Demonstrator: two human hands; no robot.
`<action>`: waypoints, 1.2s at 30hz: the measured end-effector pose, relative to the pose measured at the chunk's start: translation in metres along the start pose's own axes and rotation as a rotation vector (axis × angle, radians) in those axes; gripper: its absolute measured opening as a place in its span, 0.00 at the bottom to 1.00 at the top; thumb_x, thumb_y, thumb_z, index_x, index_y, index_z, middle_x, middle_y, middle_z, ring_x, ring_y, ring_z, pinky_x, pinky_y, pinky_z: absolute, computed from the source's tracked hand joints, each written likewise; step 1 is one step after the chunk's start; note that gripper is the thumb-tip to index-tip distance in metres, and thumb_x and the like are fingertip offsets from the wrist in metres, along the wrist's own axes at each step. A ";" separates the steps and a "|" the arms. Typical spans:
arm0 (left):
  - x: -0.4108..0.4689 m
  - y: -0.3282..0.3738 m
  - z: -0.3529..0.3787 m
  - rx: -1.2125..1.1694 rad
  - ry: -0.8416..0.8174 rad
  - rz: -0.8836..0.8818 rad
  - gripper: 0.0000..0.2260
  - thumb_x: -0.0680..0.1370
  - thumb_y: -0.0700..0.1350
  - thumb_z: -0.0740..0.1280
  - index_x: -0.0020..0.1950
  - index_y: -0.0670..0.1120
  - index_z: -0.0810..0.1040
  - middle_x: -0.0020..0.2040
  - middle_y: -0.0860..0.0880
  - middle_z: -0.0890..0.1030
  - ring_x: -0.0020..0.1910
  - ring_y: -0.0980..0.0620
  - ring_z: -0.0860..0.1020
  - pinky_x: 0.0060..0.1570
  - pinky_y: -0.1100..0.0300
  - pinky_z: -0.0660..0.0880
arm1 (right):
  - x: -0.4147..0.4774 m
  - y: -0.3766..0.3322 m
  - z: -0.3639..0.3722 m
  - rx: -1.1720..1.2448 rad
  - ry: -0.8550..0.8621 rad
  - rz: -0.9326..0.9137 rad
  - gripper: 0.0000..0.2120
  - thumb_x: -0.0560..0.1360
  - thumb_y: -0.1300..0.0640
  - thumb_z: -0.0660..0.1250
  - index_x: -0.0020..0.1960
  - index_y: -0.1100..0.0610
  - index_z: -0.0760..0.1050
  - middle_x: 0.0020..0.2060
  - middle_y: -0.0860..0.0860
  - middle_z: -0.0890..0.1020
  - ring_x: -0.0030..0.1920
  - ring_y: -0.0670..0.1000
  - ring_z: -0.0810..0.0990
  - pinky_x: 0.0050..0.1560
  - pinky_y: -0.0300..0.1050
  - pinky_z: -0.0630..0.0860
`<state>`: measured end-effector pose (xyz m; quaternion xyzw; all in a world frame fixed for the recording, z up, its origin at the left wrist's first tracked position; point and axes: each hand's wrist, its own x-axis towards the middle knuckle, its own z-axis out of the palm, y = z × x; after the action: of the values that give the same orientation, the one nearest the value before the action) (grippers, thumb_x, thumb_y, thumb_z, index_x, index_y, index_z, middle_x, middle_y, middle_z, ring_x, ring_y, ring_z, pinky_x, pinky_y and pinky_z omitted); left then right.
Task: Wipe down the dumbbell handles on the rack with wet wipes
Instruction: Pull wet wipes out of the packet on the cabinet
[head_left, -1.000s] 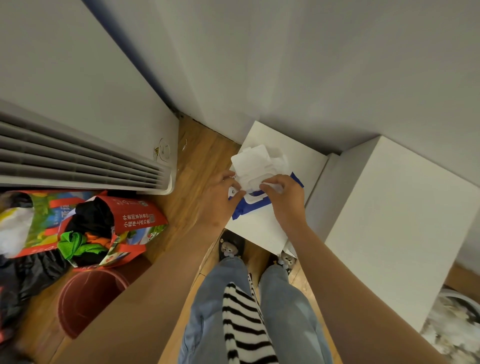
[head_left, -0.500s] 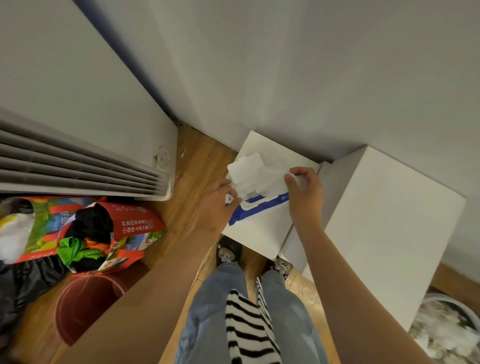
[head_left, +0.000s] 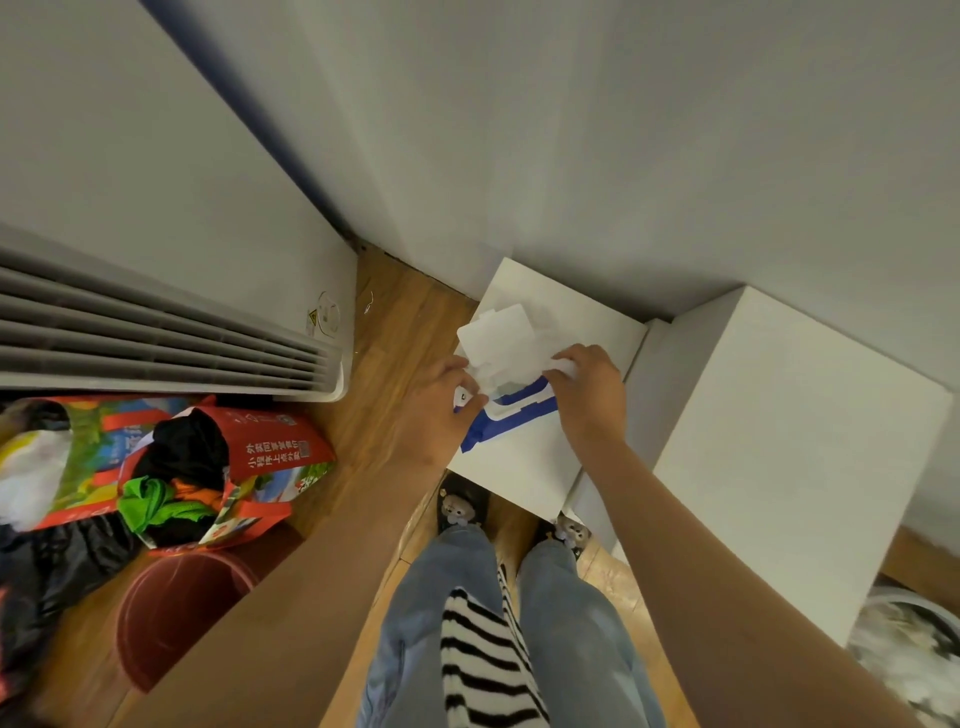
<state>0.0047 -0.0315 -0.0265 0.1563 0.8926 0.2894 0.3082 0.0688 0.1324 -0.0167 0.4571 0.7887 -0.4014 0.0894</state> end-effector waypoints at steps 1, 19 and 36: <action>0.000 0.000 0.000 -0.006 -0.008 -0.011 0.14 0.81 0.48 0.66 0.64 0.43 0.77 0.68 0.47 0.76 0.63 0.50 0.75 0.60 0.77 0.62 | -0.001 -0.001 -0.004 0.044 0.006 0.026 0.10 0.82 0.56 0.61 0.61 0.56 0.75 0.58 0.53 0.78 0.54 0.55 0.81 0.56 0.46 0.79; 0.008 0.007 0.014 0.527 0.000 0.388 0.12 0.71 0.45 0.77 0.53 0.47 0.85 0.63 0.42 0.79 0.55 0.38 0.80 0.57 0.43 0.77 | -0.006 0.013 -0.015 0.297 -0.059 -0.018 0.17 0.82 0.56 0.60 0.70 0.51 0.66 0.60 0.50 0.76 0.54 0.52 0.79 0.50 0.41 0.79; -0.003 0.018 0.029 -0.130 0.088 0.058 0.23 0.76 0.54 0.70 0.67 0.45 0.72 0.58 0.48 0.78 0.55 0.50 0.78 0.52 0.74 0.70 | -0.008 0.021 -0.006 0.428 -0.148 0.044 0.16 0.81 0.57 0.61 0.68 0.56 0.69 0.61 0.57 0.76 0.59 0.58 0.78 0.63 0.58 0.76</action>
<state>0.0277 -0.0064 -0.0324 0.1488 0.8798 0.3621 0.2695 0.0909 0.1368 -0.0206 0.4522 0.6665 -0.5900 0.0568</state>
